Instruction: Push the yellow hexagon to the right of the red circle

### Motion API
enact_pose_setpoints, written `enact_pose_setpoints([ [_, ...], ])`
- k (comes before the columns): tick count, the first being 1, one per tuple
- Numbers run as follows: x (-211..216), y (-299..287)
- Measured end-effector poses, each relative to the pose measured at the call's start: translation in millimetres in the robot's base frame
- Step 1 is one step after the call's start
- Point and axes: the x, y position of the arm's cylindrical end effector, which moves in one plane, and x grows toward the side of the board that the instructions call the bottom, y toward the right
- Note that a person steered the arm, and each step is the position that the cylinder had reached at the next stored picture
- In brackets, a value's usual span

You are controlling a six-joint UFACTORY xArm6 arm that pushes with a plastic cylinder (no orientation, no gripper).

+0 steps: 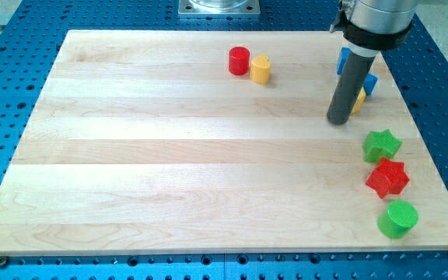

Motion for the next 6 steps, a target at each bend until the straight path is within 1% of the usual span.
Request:
enact_pose_setpoints([
  [1,2,61],
  [2,-15,47],
  [3,-42,-10],
  [4,-86,-73],
  [5,-117,-139],
  [6,-117,-141],
])
